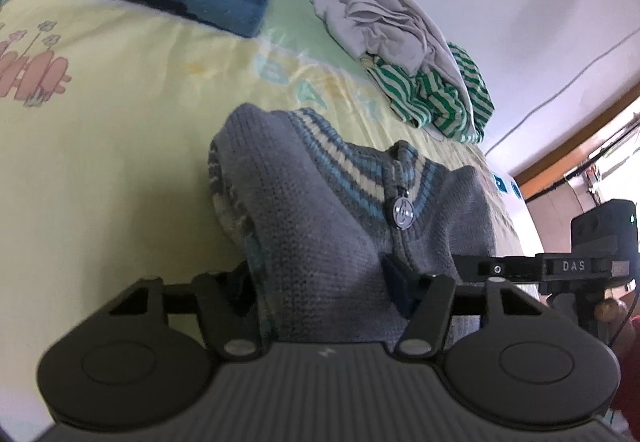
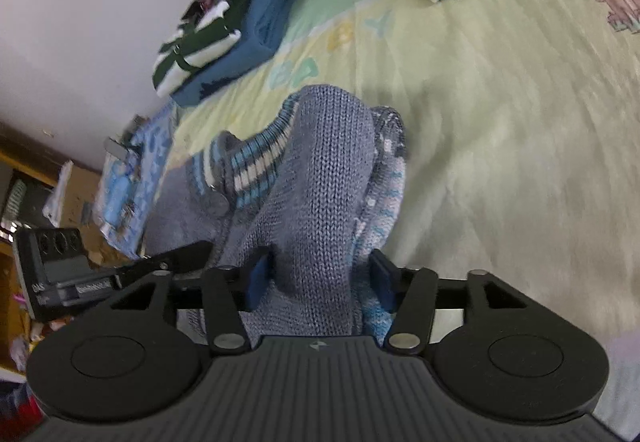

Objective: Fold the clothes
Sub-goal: 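Grasp the folded sweater's sides with both grippers, then lift the folded sweater with both grippers and carry it toward the clothes stack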

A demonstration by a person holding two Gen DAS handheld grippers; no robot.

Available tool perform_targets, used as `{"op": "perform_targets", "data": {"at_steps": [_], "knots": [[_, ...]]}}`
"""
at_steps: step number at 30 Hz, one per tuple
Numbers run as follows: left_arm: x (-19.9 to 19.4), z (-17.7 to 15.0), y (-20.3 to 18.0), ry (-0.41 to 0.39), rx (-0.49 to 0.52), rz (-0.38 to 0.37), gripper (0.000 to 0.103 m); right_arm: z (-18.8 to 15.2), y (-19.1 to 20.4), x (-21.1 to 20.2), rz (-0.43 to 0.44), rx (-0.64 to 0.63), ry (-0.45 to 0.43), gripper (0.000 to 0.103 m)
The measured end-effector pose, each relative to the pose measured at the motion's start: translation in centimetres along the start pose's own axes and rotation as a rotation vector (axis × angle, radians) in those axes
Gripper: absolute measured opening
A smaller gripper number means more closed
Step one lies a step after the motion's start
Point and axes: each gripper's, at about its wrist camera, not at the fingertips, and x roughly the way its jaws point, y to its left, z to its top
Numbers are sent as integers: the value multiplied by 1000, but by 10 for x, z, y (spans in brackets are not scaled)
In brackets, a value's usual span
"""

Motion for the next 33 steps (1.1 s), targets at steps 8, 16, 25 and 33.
{"op": "perform_targets", "data": {"at_steps": [8,16,25,33], "knots": [[-2,-4,-8,-37,-41,29,51,0,6,-1,0,-33,12,44],[-2,-2,-23,-33,26,100,43,3,15,-3,-14,-110,18,42],[7,1,-12,-10,22,76,68,1,5,2,0,-45,10,62],[10,5,-7,12,39,-31,98,-2,14,4,-40,-39,-9,68]]}}
